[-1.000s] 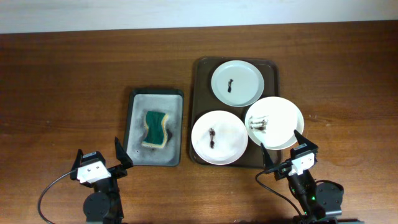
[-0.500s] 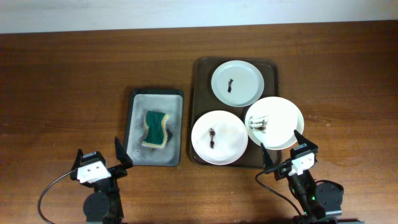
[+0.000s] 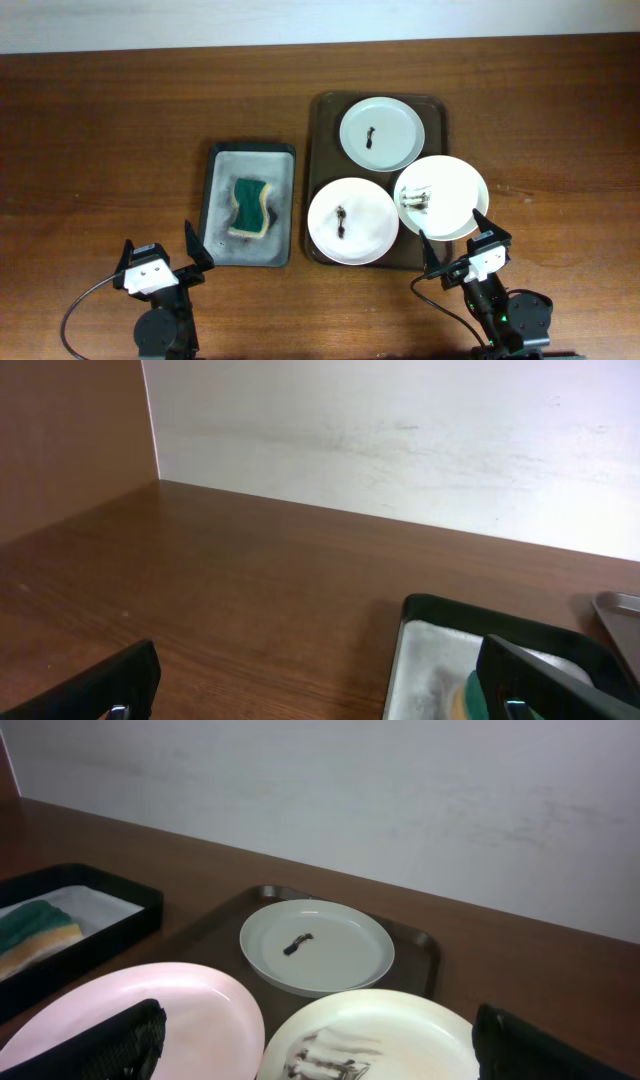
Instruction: Clean dirty plates on tray and stack at the side
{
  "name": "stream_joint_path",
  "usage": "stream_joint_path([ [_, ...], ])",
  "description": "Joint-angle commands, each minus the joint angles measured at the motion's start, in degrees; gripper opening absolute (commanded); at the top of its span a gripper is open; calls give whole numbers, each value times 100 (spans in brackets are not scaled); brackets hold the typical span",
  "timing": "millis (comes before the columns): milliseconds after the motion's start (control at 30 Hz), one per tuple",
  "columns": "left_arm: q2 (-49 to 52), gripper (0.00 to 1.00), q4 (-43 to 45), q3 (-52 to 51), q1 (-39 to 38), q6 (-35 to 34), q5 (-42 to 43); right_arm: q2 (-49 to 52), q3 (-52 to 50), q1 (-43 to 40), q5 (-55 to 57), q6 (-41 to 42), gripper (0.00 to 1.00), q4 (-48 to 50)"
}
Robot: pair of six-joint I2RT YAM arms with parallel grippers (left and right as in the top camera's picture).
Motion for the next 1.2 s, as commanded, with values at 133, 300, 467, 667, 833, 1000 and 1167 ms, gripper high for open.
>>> stream_joint_path([
  [133, -48, 99, -72, -20, 26, 90, 955, -37, -50, 57, 50, 0, 99, 4],
  [300, -48, 99, 42, 28, 26, 90, 2212, -37, 55, 57, -686, 2, 99, 59],
  [467, 155, 99, 7, 682, 26, 90, 2551, 101, 966, 57, -1003, 0, 99, -680],
  [667, 1941, 99, -1777, 2999, 26, 90, 2555, 1727, 3189, 57, -1005, 2, 99, -2210],
  [833, 3987, 100, -3718, 5239, 26, 92, 2774, 3786, 5567, 57, -1005, 4, 99, -3934],
  [1000, 5777, 99, -5309, 6850, 26, 92, 2896, 5532, 7503, 57, -1010, 7, 99, -5737],
  [1167, 6826, 99, -5936, 7184, 26, 90, 3469, 6610, 8017, 57, -1700, 308, 99, -6446],
])
